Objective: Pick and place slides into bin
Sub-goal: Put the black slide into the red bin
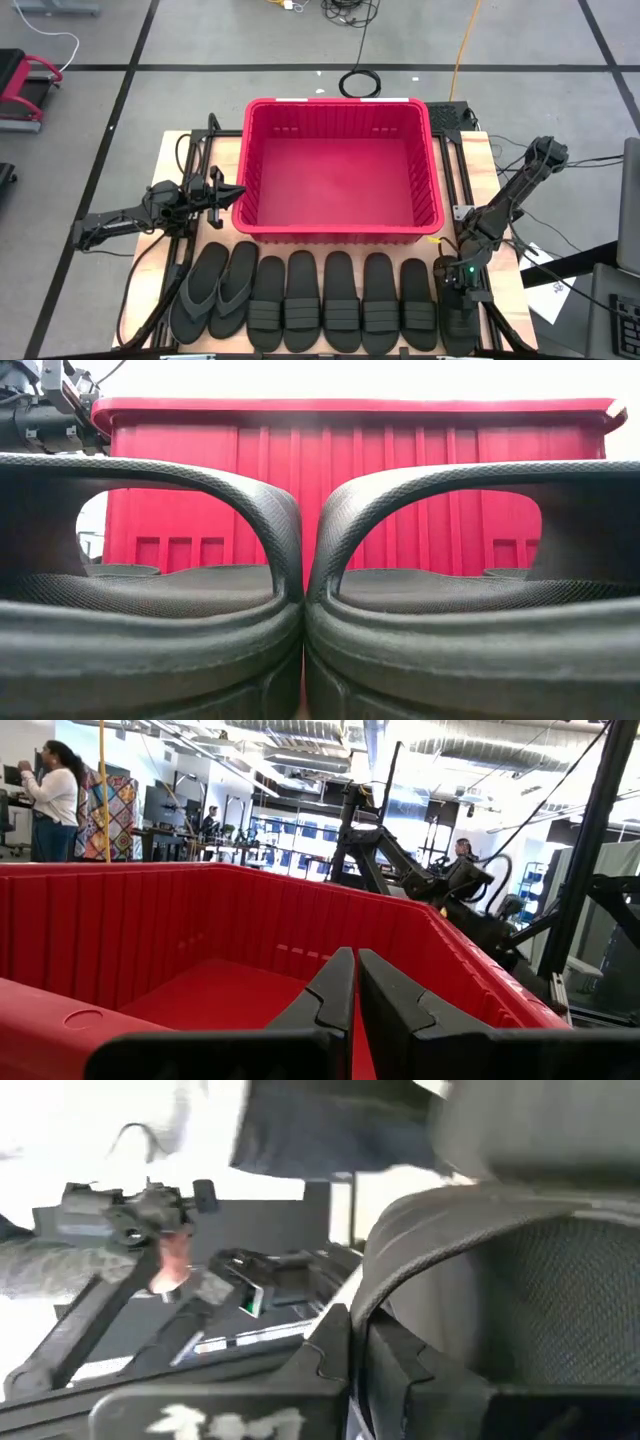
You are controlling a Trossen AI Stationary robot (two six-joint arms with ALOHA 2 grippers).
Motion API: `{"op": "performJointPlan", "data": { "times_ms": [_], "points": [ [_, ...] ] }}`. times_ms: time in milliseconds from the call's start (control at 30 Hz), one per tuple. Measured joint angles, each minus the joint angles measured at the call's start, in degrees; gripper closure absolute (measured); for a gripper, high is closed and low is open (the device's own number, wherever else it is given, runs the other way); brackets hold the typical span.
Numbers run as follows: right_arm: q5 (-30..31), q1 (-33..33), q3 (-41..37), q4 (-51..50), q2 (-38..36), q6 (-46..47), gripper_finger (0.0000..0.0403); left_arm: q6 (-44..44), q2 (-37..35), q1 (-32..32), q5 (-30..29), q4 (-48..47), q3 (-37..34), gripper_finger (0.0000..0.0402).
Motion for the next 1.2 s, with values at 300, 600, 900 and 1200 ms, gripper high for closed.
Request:
{"op": "performJointPlan", "data": {
  "times_ms": [300, 600, 900, 1200],
  "points": [
    [0.82, 0.08, 5.56, 5.21, 1.59, -1.87, 0.0401, -1.09, 0.00, 0.00, 0.00, -0.03, -0.02, 0.0378],
    [0.98, -0.75, 11.95, 3.55, 8.78, -6.70, 0.0401, -2.19, 0.00, 0.00, 0.00, -0.02, 0.01, 0.0378],
    [3.95, -0.70, 15.69, 7.91, 16.96, -8.21, 0.0402, -2.22, 0.00, 0.00, 0.02, -0.14, 0.00, 0.0378],
    [-0.14, -5.44, 30.21, -14.34, 18.10, -17.12, 0.0402, -2.81, -0.02, 0.00, 0.01, -0.30, 0.01, 0.0378]
  ]
}}
